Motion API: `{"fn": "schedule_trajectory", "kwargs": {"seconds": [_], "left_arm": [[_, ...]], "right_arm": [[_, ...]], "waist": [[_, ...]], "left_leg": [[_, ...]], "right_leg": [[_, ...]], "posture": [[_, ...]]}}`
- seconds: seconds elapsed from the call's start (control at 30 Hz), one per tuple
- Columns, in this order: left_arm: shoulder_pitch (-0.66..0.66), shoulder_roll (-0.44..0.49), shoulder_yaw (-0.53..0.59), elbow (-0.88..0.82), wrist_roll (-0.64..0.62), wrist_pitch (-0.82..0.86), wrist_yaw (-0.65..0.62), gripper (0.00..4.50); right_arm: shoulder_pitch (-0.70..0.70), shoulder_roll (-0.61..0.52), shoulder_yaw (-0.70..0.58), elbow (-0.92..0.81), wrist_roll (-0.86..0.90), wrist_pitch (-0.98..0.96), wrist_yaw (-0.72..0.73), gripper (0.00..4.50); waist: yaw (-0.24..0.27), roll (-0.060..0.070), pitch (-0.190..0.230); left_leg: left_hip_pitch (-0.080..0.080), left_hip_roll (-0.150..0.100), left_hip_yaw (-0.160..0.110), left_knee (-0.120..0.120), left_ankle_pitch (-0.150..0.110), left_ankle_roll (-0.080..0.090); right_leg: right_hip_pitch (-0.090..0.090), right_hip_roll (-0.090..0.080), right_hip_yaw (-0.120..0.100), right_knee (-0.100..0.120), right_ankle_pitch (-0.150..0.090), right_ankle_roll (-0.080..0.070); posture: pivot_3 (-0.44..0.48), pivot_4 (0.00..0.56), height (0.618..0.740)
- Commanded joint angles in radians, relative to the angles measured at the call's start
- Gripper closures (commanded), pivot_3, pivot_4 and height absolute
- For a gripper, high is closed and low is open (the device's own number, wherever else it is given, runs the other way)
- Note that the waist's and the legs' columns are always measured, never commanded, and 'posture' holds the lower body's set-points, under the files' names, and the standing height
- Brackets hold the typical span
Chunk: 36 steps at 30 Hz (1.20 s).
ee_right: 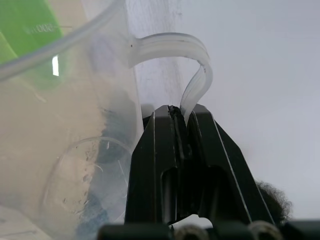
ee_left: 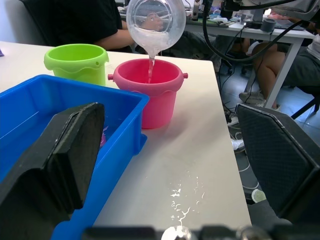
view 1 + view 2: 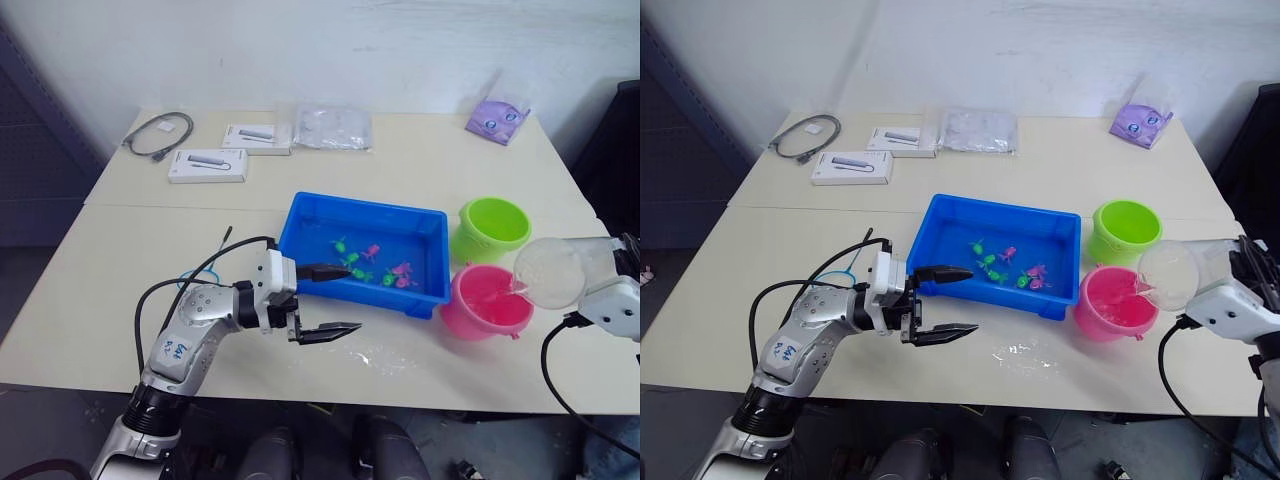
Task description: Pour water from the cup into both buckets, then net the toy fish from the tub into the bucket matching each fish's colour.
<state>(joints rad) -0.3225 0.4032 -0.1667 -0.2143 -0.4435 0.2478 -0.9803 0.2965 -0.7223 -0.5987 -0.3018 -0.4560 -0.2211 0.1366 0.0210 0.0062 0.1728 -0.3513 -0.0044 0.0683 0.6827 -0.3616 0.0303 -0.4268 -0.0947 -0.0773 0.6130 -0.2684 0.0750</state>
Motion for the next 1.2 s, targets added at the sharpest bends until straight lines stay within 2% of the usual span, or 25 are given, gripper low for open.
{"fn": "schedule_trajectory", "kwargs": {"seconds": [0.03,0.37,0.7,0.97,1.1,1.2], "left_arm": [[-0.002,-0.006,0.005,-0.014,0.006,-0.024,0.005,0.00],[-0.037,-0.019,0.010,-0.006,0.001,-0.029,0.019,0.00],[-0.043,-0.029,0.018,0.003,0.004,-0.041,0.031,0.00],[-0.030,-0.015,0.019,-0.004,0.002,-0.030,0.028,0.00],[-0.038,0.007,0.042,0.013,0.010,-0.043,0.033,0.00],[-0.053,0.024,0.082,0.026,-0.019,-0.013,0.040,0.00]], "right_arm": [[-0.011,-0.027,-0.063,-0.002,-0.007,-0.019,-0.022,4.45],[-0.028,-0.065,-0.075,0.035,0.016,-0.059,-0.007,4.45],[-0.038,-0.029,-0.064,0.017,0.036,-0.029,-0.002,4.45],[-0.078,0.102,-0.081,-0.038,0.362,0.115,0.110,4.45],[-0.128,0.142,-0.118,-0.110,0.616,0.361,0.163,4.45],[-0.199,0.124,-0.155,-0.126,0.710,0.536,0.136,4.45]], "waist": [[0.000,0.000,0.000],[0.000,0.000,0.000],[0.000,0.000,0.000],[0.000,0.000,0.000],[-0.005,0.000,0.000],[-0.007,0.000,0.000]], "left_leg": [[0.000,0.000,0.000,0.000,0.000,0.000],[0.000,0.000,0.000,0.000,0.000,0.000],[0.000,0.000,0.000,0.000,0.001,0.000],[0.000,0.000,0.000,0.000,0.001,0.000],[0.000,0.000,0.000,0.000,0.001,0.000],[0.000,0.000,0.000,0.001,0.001,0.001]], "right_leg": [[0.000,0.000,0.000,0.000,0.000,0.000],[0.000,0.000,0.000,0.000,0.000,0.000],[0.000,0.000,0.000,0.000,0.000,0.000],[0.000,0.000,0.000,0.000,0.000,0.000],[0.000,0.000,0.000,0.001,0.000,0.000],[0.000,-0.001,0.000,0.002,0.000,0.000]], "posture": [[0.000,0.150,0.740],[0.000,0.150,0.740],[0.000,0.150,0.740],[0.000,0.150,0.740],[0.000,0.150,0.740],[0.000,0.150,0.740]]}}
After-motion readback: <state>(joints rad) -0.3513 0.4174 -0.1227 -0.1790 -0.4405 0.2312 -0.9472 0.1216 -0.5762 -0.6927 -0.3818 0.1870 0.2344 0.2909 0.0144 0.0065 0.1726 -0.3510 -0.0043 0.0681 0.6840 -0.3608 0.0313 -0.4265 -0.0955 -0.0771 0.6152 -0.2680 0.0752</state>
